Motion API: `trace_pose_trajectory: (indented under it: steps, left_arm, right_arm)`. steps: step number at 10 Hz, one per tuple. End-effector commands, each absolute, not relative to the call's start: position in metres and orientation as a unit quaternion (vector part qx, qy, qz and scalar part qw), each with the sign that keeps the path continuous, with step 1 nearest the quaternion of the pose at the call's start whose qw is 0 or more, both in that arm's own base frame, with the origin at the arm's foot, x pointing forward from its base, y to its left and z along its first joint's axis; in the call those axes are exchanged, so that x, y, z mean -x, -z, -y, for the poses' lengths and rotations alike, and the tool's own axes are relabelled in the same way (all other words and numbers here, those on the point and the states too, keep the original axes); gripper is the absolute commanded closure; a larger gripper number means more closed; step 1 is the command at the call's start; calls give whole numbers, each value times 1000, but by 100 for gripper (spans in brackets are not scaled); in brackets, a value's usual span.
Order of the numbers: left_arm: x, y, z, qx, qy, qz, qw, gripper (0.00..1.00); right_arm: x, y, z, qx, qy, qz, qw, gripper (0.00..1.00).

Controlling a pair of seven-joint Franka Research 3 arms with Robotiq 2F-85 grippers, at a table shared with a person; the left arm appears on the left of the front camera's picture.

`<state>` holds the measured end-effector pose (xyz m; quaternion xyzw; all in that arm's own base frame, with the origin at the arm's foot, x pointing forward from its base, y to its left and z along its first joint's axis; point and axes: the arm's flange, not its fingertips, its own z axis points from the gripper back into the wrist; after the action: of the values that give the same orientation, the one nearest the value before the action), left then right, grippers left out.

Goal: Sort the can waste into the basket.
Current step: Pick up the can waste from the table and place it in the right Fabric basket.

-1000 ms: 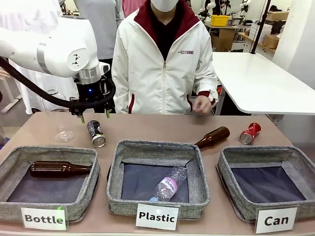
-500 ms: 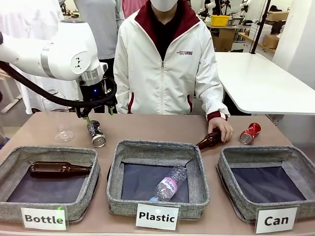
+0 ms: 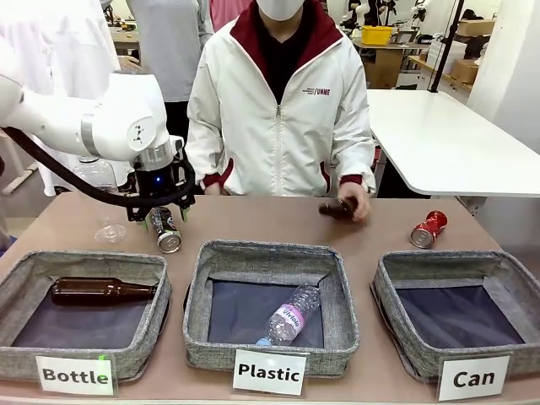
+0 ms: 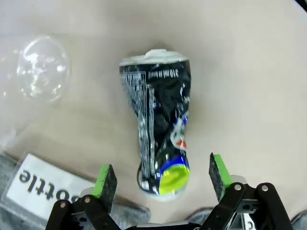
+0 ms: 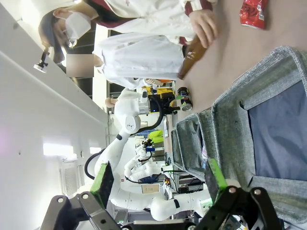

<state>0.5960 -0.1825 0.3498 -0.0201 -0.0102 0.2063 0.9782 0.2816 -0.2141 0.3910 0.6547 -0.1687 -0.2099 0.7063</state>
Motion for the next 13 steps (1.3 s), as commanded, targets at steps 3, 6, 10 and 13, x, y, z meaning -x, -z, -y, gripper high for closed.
trace_pose_trajectory:
  steps: [3, 6, 10, 13]
  left_arm:
    - [-610, -329, 188, 13, -202, 11, 979, 0]
    - [-609, -335, 189, 6, -206, 24, 978, 94]
    - [-606, -344, 185, -14, -198, 14, 980, 97]
    - [-573, -405, 173, 25, -159, 47, 986, 100]
  right_arm:
    - [-281, -391, 214, -656, 199, 175, 707, 0]
    - [-281, -391, 214, -656, 199, 175, 707, 0]
    - [-281, -391, 214, -656, 199, 175, 707, 0]
    - [-281, -391, 214, -656, 199, 175, 707, 0]
